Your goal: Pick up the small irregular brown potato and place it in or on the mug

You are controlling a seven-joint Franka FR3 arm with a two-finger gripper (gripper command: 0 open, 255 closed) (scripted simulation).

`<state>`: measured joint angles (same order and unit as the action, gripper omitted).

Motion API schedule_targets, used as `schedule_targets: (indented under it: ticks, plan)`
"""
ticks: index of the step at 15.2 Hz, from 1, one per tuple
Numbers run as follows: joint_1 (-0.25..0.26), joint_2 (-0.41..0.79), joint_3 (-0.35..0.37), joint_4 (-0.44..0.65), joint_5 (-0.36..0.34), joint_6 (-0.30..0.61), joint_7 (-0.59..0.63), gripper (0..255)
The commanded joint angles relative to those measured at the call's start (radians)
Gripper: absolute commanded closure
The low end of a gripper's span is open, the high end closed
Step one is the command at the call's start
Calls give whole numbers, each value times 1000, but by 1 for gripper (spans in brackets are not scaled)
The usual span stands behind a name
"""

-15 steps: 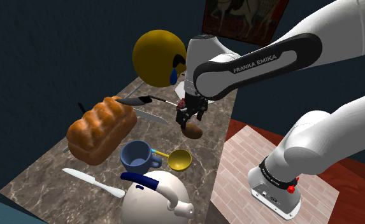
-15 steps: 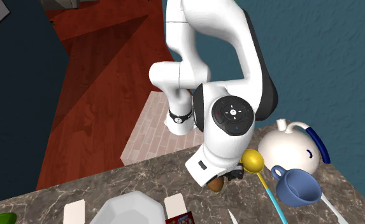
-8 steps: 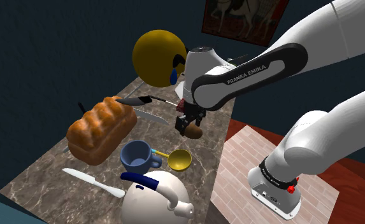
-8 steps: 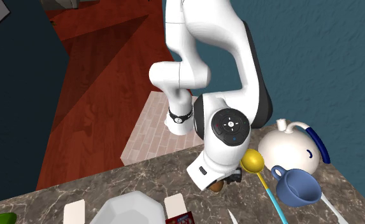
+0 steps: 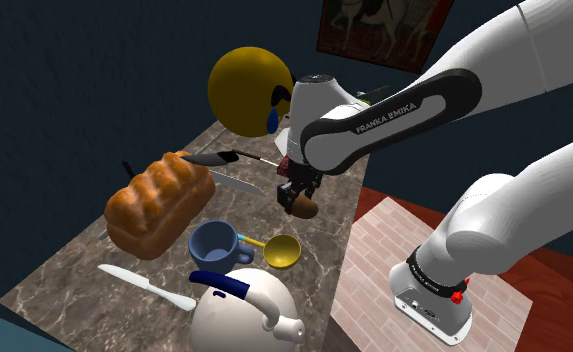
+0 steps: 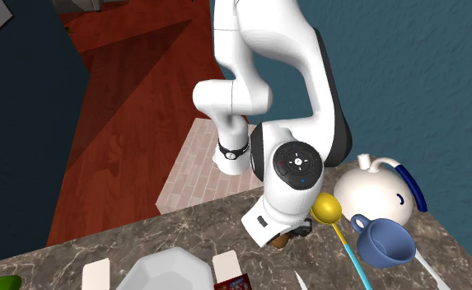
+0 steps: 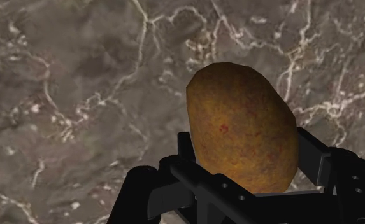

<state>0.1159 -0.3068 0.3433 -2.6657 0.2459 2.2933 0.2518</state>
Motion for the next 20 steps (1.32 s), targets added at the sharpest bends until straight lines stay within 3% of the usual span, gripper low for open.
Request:
schedule_targets:
  ticks: [1,9,20]
  plan:
    - [0,0,0,0,0,0,0,255]
    - [0,0,0,0,0,0,0,255]
    - [2,-108,-24,73,-5,-181,3,255]
